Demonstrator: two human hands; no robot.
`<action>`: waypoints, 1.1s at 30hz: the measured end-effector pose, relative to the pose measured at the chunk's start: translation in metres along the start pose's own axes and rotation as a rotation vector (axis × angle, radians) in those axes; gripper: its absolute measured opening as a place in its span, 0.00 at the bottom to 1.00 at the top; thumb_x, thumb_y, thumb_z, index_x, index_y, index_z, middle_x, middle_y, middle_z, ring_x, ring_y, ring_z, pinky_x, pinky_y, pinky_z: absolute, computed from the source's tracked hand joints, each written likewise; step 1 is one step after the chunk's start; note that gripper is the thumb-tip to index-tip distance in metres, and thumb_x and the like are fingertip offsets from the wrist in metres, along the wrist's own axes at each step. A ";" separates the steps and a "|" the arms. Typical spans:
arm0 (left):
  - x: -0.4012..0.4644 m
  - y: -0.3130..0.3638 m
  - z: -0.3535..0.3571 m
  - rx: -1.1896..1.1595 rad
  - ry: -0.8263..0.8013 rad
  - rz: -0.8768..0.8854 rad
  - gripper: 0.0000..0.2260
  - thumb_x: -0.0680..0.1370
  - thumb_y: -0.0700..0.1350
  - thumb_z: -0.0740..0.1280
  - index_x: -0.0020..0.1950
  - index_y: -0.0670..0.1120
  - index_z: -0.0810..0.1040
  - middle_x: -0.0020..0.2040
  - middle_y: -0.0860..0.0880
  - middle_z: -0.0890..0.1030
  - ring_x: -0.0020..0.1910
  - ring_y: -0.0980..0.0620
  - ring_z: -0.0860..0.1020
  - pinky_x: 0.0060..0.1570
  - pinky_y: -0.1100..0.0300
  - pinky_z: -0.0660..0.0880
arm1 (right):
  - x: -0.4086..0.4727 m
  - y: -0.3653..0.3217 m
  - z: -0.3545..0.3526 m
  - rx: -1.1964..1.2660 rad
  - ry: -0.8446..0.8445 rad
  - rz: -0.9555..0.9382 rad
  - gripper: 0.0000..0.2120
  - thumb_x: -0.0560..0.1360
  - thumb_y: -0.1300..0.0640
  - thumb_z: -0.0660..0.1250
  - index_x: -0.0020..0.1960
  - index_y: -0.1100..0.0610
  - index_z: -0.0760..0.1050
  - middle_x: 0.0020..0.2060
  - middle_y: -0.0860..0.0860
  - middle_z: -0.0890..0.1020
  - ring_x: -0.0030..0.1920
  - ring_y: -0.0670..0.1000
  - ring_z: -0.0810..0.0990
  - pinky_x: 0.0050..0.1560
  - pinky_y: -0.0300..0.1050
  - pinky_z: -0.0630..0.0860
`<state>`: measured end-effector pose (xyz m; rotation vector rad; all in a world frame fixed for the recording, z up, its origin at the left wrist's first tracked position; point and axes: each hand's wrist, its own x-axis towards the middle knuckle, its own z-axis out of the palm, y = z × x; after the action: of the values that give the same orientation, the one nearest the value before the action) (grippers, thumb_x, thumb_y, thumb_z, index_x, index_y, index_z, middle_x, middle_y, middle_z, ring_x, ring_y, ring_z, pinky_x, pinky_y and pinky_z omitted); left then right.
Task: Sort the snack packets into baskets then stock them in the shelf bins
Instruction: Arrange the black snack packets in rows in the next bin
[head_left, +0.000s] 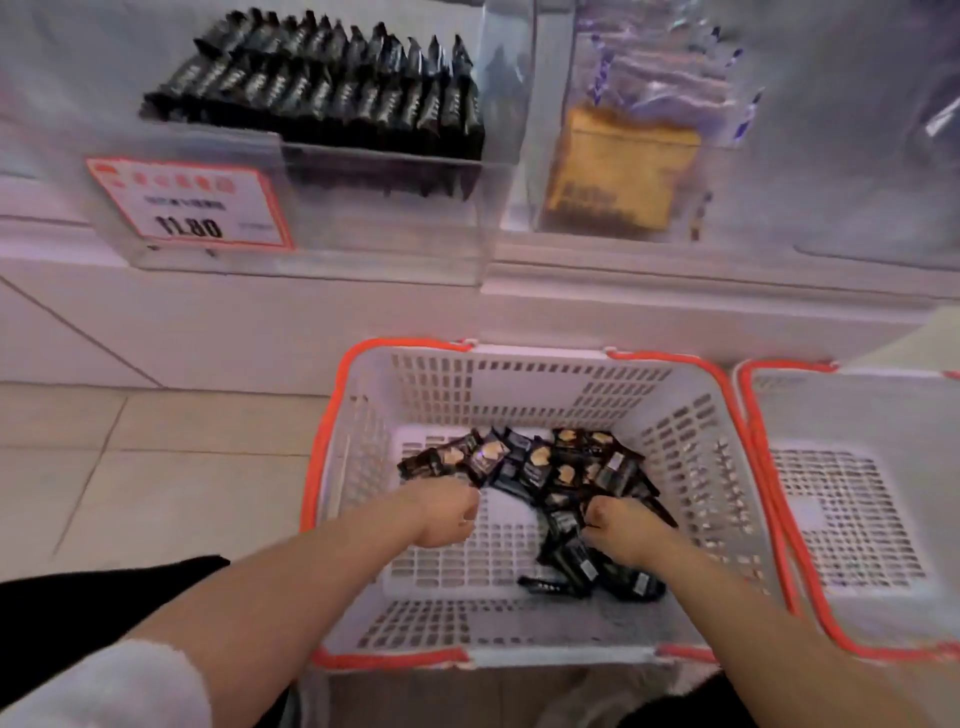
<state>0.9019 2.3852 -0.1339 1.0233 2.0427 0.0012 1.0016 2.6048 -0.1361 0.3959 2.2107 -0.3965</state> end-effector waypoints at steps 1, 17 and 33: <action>0.011 -0.001 0.010 -0.019 -0.056 -0.008 0.10 0.80 0.46 0.58 0.57 0.43 0.73 0.54 0.41 0.76 0.54 0.44 0.74 0.52 0.53 0.71 | 0.007 0.007 0.010 0.008 -0.044 0.019 0.12 0.79 0.52 0.58 0.56 0.59 0.71 0.46 0.57 0.78 0.50 0.58 0.77 0.40 0.45 0.67; 0.094 -0.053 0.077 -0.243 0.142 -0.587 0.17 0.78 0.45 0.60 0.66 0.42 0.66 0.66 0.42 0.66 0.64 0.41 0.67 0.57 0.48 0.69 | 0.085 0.014 0.076 -0.026 -0.037 0.006 0.17 0.76 0.55 0.65 0.62 0.57 0.66 0.58 0.56 0.75 0.57 0.57 0.75 0.50 0.51 0.73; 0.135 -0.033 0.087 -1.026 0.563 -1.068 0.15 0.70 0.41 0.73 0.50 0.35 0.73 0.42 0.40 0.81 0.33 0.46 0.78 0.28 0.57 0.77 | 0.073 0.037 0.010 1.638 -0.380 0.209 0.16 0.82 0.55 0.53 0.56 0.63 0.76 0.32 0.51 0.76 0.28 0.49 0.74 0.25 0.40 0.71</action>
<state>0.8954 2.4229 -0.2932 -0.7957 2.3442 0.7499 0.9800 2.6442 -0.2047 1.2110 1.0068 -1.9160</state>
